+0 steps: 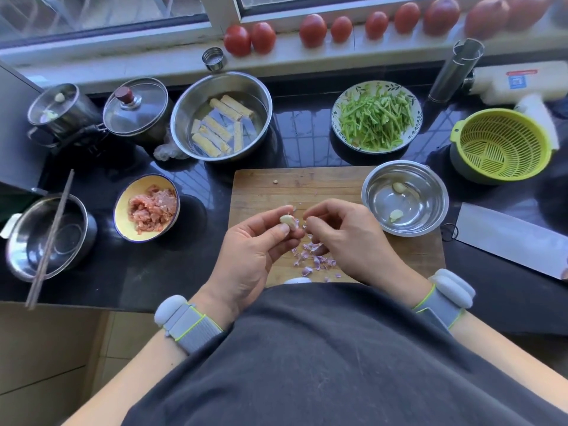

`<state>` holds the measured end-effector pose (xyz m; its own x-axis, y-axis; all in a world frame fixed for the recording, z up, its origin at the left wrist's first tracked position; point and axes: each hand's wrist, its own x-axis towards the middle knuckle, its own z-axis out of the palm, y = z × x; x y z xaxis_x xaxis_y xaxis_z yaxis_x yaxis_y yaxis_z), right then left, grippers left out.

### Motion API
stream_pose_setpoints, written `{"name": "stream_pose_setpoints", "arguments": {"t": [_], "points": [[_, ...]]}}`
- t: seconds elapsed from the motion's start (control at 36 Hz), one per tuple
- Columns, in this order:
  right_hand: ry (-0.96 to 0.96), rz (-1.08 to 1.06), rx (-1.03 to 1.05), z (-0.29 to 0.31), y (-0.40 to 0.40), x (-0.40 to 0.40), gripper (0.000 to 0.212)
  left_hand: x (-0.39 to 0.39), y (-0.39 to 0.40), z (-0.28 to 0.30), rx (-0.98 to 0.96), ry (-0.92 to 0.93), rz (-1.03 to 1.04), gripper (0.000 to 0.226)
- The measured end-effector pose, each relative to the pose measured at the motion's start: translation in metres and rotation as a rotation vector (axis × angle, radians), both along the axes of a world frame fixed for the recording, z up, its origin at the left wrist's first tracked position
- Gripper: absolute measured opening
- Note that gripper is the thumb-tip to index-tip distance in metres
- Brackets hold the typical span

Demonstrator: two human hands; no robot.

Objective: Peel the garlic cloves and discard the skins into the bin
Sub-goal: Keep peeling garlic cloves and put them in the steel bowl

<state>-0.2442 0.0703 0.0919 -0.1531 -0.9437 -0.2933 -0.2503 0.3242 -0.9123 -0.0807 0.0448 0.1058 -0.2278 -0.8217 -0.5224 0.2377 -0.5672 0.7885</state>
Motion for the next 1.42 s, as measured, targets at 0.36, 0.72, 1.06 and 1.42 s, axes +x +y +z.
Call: {"name": "stream_pose_setpoints", "arguments": {"t": [0.36, 0.72, 1.06, 1.42], "points": [[0.344, 0.058, -0.267, 0.001, 0.002, 0.006, 0.007, 0.002, 0.003, 0.000, -0.389, -0.440, -0.201, 0.024], [0.268, -0.037, -0.266, -0.004, 0.004, 0.013, 0.016, 0.000, 0.005, 0.000, -0.428, -0.428, -0.223, 0.023], [0.058, -0.072, -0.176, 0.005, 0.005, 0.014, 0.022, -0.002, 0.003, -0.001, -0.249, -0.188, -0.093, 0.029], [0.207, -0.011, -0.227, 0.000, 0.007, 0.012, 0.008, 0.000, 0.003, 0.002, -0.245, -0.230, -0.049, 0.024]]}}
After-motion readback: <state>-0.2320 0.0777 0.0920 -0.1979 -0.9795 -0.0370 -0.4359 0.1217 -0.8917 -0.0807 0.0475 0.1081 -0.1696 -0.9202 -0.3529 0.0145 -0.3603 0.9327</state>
